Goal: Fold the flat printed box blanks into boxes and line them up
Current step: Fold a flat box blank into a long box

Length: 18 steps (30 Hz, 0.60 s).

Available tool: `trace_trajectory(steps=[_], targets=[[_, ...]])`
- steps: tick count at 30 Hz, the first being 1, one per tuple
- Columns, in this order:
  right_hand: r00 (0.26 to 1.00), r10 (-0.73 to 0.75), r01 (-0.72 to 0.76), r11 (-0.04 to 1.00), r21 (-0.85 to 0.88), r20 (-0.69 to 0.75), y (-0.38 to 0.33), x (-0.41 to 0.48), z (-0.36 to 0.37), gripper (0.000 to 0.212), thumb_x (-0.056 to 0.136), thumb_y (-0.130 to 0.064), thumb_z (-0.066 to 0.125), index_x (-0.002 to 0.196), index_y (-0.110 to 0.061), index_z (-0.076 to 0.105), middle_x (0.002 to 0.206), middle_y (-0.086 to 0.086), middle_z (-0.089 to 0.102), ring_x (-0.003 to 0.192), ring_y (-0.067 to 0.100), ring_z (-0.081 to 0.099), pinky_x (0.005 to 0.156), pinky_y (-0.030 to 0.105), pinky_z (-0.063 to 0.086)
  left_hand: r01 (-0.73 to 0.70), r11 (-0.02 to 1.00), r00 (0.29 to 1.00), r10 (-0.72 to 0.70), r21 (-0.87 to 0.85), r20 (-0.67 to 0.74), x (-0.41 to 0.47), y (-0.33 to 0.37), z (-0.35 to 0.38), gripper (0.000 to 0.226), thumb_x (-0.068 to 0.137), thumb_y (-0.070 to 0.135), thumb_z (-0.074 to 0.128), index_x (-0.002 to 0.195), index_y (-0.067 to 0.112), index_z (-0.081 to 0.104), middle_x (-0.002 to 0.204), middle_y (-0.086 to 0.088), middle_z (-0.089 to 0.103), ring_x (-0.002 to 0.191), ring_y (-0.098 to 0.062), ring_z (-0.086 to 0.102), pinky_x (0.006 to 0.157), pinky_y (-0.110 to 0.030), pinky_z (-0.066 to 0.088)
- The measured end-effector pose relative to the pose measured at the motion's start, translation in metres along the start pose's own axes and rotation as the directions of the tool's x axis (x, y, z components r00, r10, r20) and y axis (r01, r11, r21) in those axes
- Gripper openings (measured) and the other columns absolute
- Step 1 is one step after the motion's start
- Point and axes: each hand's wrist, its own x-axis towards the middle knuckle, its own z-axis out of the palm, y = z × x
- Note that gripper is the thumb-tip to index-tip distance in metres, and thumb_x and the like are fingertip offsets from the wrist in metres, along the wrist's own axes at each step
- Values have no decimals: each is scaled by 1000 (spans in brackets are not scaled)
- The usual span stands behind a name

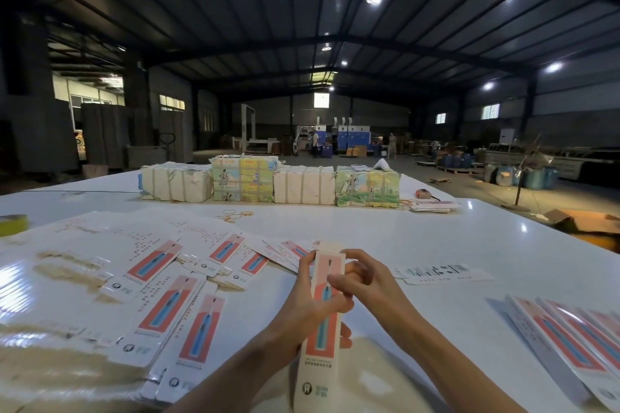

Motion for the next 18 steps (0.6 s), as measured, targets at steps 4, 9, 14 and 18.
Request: trace_trajectory(steps=[4,9,14,18], targets=[[999,43,-42,996,76,-7,3,4,-3,30,99,-38,73,125,-24,65,109,5,80,104,24,78,87,33,64,26,998,998,-29,56,48,2,-3,-1,82,96,16,75,155,42,24,133,-10,61,96,-21,71,82,-39,62],[980,184,-155,947,283,-79,10,11,-9,25,108,-28,58,124,-11,66,107,17,79,94,34,78,75,35,63,76,995,990,-84,70,114,5,-11,-1,92,90,26,82,151,55,20,135,-6,59,97,-18,72,88,-41,64],[993,82,-69,987,142,-86,10,10,-14,26,109,-13,54,123,-15,75,107,10,81,98,33,79,78,39,65,117,992,982,-121,40,147,10,-21,-1,91,80,26,89,123,78,28,125,-11,62,83,-32,78,71,-42,65],[995,35,-27,996,85,-91,9,11,-15,33,108,-6,53,121,-21,79,108,5,82,99,27,79,81,39,66,119,993,982,-119,13,149,17,-28,-2,89,79,23,90,113,82,32,120,-11,66,81,-38,78,68,-43,64]])
